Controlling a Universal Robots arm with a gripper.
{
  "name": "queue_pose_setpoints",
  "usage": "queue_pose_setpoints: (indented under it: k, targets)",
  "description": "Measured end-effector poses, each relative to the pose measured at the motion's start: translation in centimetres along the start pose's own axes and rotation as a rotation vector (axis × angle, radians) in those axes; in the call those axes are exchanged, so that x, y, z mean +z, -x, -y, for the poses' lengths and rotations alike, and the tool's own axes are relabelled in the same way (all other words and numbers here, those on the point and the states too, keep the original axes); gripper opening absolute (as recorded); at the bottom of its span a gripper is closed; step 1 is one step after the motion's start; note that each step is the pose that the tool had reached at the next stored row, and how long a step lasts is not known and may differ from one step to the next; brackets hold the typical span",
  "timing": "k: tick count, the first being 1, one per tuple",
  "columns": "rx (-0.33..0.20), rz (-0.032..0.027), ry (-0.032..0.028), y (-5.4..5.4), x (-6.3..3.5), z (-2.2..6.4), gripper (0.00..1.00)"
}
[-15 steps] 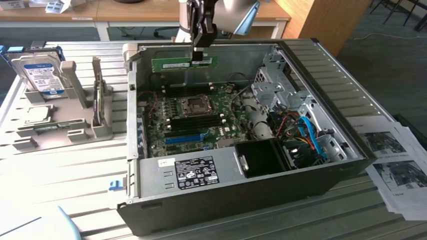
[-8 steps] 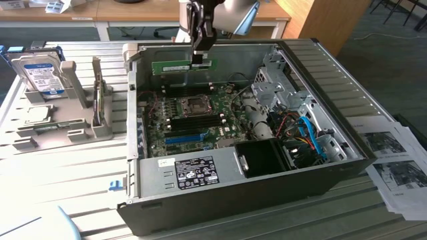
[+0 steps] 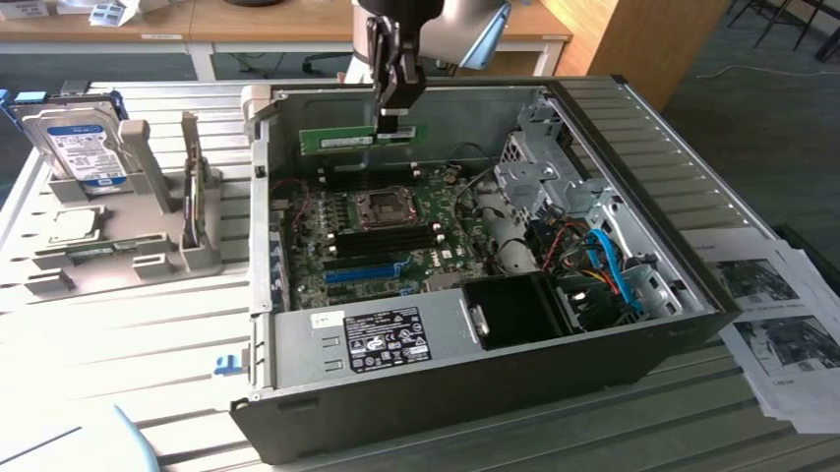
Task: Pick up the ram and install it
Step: 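Pick up the ram and move it above insertion slot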
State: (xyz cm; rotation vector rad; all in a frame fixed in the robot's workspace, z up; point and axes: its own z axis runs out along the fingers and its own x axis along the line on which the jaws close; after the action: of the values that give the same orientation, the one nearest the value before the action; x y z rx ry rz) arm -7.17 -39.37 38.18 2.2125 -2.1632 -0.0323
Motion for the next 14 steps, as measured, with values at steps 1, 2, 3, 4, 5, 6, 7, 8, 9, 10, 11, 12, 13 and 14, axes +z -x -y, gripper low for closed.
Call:
queue_pose_setpoints:
  k: [1,2,3,4,5,6,7,8,9,10,11,12,13,14]
  targets:
    - [0.000,0.0000,0.0000,0.00,0.12,0.00,0.11]
    - [0.000,0.0000,0.0001,-0.01,0.23,0.01,0.11]
    - [0.000,0.0001,0.0001,-0.01,0.34,0.02,0.11]
    - [0.000,0.0001,0.0000,0.00,0.43,0.02,0.11]
    - [0.000,0.0000,0.0000,0.00,0.52,0.03,0.11]
    - [0.000,0.0001,0.0000,0.00,0.60,0.03,0.11]
    - [0.000,0.0001,0.0001,0.00,0.67,0.03,0.11]
    - [0.000,0.0000,0.0001,0.00,0.71,0.04,0.11]
    - [0.000,0.0000,0.0000,0.00,0.75,0.04,0.11]
    - [0.000,0.0001,0.0000,0.00,0.78,0.04,0.11]
    - [0.000,0.0001,0.0000,0.00,0.83,0.04,0.11]
    - [0.000,0.0001,0.0000,0.00,0.87,0.04,0.11]
    - [0.000,0.0002,0.0000,0.00,0.94,0.05,0.11]
    - [0.000,0.0005,-0.0001,0.00,1.02,0.05,0.11]
